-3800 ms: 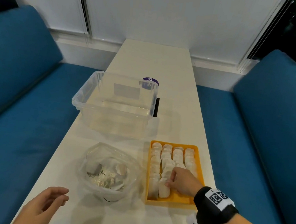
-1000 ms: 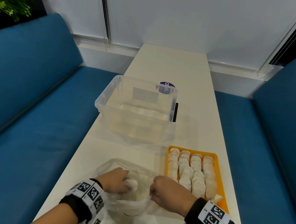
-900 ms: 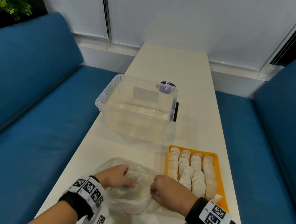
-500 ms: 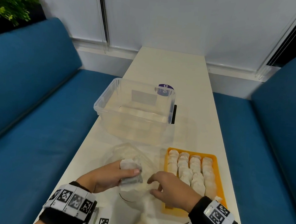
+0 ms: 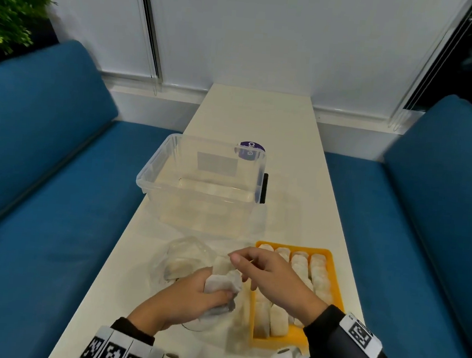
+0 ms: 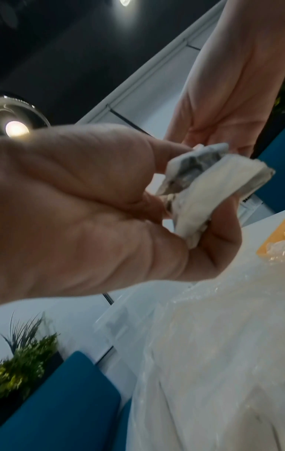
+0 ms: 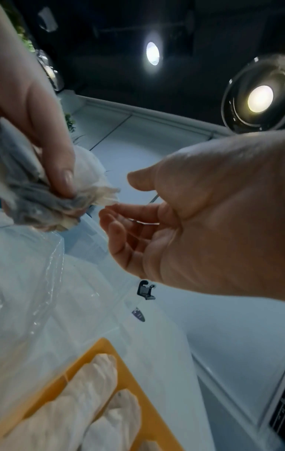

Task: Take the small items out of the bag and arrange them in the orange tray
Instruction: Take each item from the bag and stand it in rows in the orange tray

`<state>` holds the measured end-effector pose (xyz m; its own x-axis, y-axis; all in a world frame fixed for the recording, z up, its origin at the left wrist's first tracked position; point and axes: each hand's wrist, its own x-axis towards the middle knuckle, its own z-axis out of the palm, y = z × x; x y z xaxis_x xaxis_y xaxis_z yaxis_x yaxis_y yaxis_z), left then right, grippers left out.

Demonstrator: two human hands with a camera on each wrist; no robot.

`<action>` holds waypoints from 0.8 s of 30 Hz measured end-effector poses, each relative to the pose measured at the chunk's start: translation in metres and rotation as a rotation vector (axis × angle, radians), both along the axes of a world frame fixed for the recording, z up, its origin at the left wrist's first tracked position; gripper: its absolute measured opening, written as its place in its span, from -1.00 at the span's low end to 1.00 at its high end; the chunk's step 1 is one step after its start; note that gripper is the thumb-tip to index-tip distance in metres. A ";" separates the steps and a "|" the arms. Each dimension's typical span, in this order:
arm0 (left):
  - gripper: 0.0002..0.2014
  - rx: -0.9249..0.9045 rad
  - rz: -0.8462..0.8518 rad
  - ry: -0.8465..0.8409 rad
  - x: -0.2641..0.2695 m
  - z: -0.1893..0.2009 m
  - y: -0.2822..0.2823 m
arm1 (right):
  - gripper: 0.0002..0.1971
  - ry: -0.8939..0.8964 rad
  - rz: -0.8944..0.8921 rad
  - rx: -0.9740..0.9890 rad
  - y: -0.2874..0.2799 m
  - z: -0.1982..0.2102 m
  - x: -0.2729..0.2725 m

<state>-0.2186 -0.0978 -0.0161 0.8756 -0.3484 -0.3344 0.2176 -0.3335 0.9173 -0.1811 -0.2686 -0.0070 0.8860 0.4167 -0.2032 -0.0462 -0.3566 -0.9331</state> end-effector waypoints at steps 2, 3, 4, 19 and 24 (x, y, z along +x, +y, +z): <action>-0.85 0.028 -0.022 -0.024 0.000 0.000 -0.001 | -0.83 0.036 -0.016 0.045 0.000 0.000 0.000; -0.83 0.030 -0.031 -0.019 0.001 -0.001 -0.002 | -0.86 0.054 -0.031 0.080 -0.001 0.000 0.000; -0.80 0.015 -0.022 -0.005 0.001 -0.003 -0.002 | -0.89 0.074 -0.052 0.122 -0.002 0.000 0.000; -0.64 -0.438 0.263 0.380 -0.002 -0.006 -0.019 | -0.93 0.125 -0.197 0.273 0.009 -0.007 -0.006; -0.78 -0.438 0.266 0.361 -0.002 -0.005 -0.014 | -0.95 0.044 -0.200 0.233 -0.003 -0.003 -0.004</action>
<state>-0.2210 -0.1121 -0.0206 0.8100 -0.3054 -0.5006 0.5628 0.1650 0.8099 -0.1848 -0.2713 -0.0100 0.9476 0.2747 -0.1629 -0.1364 -0.1131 -0.9842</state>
